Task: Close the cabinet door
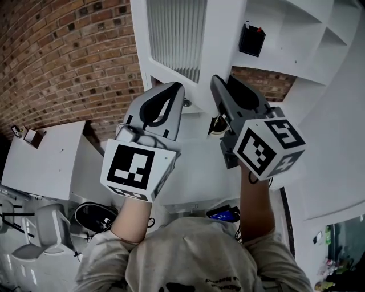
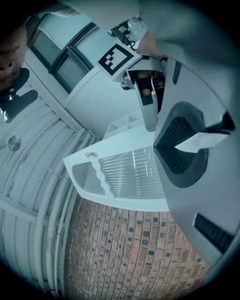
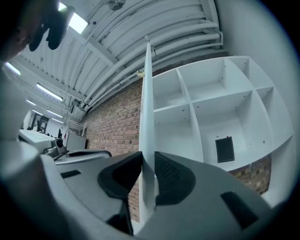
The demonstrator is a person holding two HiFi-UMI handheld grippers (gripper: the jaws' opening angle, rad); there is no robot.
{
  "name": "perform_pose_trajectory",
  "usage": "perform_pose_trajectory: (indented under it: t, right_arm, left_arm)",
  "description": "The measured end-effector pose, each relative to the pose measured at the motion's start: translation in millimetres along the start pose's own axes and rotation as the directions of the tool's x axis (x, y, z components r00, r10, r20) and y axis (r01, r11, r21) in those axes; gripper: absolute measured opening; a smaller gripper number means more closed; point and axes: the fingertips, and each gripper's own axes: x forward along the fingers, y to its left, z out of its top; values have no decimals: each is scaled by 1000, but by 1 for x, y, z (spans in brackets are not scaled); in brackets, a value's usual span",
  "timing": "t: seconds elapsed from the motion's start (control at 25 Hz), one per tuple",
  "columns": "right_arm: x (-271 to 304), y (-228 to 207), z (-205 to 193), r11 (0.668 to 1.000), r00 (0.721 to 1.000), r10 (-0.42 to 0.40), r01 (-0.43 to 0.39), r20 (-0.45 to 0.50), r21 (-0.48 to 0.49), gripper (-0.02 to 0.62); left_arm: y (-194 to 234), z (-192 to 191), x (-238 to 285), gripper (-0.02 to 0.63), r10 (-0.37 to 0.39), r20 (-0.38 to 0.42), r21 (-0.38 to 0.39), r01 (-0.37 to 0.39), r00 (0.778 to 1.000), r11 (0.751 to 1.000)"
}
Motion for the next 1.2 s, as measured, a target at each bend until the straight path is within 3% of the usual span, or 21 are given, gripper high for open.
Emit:
perform_pose_trajectory:
  t: [0.76, 1.2]
  right_arm:
    - [45, -105, -9, 973, 973, 228, -228, -17, 22, 110]
    - [68, -131, -11, 960, 960, 279, -278, -23, 42, 118]
  left_arm:
    - [-31, -28, 96, 8, 118, -9, 41, -117, 993, 992]
    - [-32, -39, 122, 8, 132, -29, 35, -131, 991, 991]
